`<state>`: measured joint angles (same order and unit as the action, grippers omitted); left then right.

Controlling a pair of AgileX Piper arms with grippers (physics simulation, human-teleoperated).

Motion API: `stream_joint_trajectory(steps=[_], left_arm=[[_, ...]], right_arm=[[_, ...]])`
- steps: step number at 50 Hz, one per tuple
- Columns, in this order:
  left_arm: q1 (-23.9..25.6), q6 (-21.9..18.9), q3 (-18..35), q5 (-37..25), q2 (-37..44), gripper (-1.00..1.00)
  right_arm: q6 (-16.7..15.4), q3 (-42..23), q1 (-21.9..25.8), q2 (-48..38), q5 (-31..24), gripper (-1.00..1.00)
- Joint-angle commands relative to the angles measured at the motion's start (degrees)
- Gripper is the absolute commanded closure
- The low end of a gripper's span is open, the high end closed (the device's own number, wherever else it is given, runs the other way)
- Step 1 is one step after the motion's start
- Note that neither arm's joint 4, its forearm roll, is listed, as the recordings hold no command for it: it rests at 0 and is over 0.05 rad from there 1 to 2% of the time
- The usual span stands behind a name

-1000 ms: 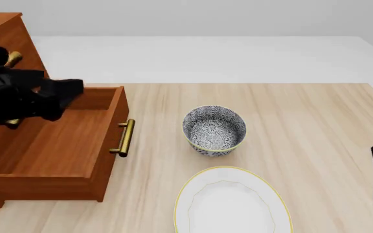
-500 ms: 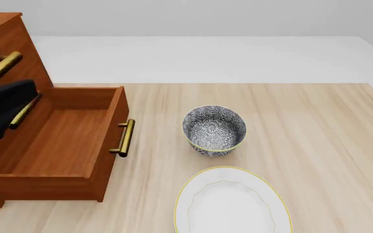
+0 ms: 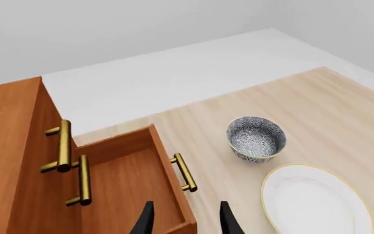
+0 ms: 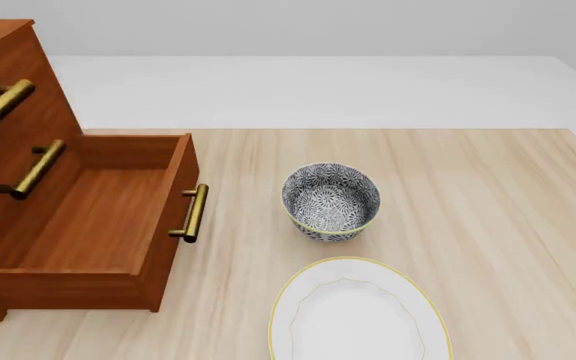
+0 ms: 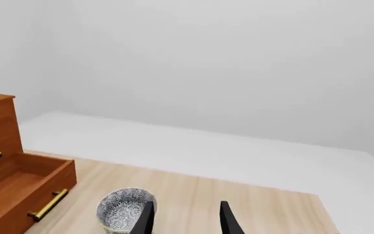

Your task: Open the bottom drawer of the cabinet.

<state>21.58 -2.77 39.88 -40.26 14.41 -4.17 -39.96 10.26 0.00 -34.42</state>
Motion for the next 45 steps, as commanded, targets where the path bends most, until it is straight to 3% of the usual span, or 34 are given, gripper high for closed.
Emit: stream_joint_trajectory(steps=[1, 10, 25, 45], left_arm=[[0.9, -0.2, 0.9, -6.2, -4.8, -1.0], [1.1, -1.1, 2.9, -11.8, -7.2, -1.0], [-0.1, -0.9, 6.8, -20.3, -11.3, -1.0], [-1.4, 0.3, 9.1, -28.2, -14.4, -1.0]], right_arm=[[-2.0, -7.6, 1.9, 0.0, -10.0, -1.0], [-2.0, -12.8, 2.3, 0.0, -19.8, -1.0], [-0.9, -19.5, 3.5, 0.0, -30.4, -1.0], [-0.9, -17.9, 5.6, 0.0, -35.5, -1.0]])
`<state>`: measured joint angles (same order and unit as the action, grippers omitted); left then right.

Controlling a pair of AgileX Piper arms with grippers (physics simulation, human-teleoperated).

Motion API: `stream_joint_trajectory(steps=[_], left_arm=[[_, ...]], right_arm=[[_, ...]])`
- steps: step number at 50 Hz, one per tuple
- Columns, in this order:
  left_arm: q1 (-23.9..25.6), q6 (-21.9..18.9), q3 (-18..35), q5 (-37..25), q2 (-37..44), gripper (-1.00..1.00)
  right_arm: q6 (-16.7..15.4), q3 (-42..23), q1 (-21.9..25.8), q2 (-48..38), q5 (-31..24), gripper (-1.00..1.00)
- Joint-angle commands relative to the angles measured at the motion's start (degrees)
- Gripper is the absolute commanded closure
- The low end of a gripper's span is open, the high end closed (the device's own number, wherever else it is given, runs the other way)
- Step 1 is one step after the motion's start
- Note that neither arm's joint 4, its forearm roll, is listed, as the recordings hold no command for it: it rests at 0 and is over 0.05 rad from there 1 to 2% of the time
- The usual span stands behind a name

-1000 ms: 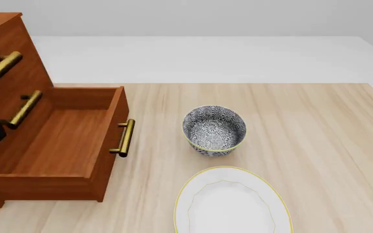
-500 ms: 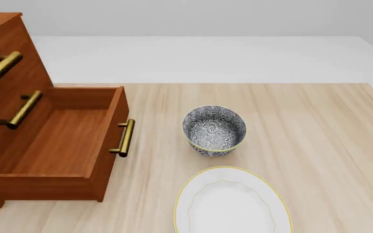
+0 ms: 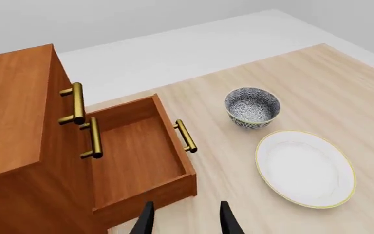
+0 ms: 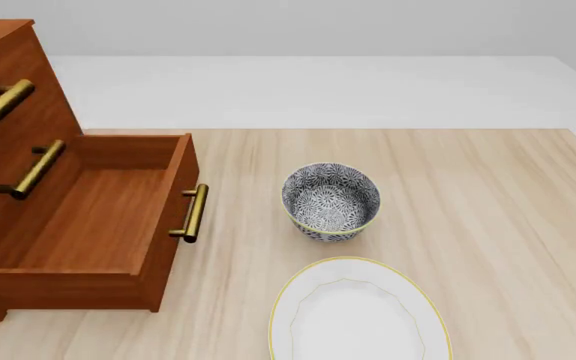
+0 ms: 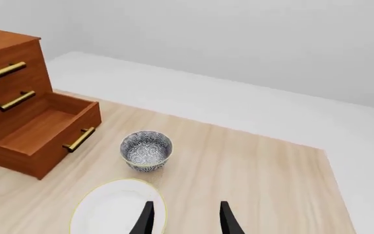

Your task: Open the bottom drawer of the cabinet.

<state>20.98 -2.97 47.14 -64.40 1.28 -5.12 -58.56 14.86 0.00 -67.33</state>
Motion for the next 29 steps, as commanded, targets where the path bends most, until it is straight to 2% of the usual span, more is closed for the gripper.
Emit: stream_joint_trajectory(steps=[1, 7, 18, 29], left_arm=[[-0.8, 0.3, 2.0, -4.4, -1.3, -1.0], [-1.4, 0.2, 3.1, -5.3, -1.3, -1.0], [-2.5, -0.6, 3.2, -5.5, -1.3, -1.0], [-3.9, -1.1, 1.5, -5.5, -1.3, -1.0]], right_arm=[[0.0, 0.8, 1.0, 0.0, -2.6, -1.0], [-0.2, 1.2, 1.1, 0.0, -2.6, -1.0], [1.3, 4.4, 2.0, 0.0, -2.6, -1.0], [2.1, 5.4, 2.0, 0.0, -2.5, -1.0]])
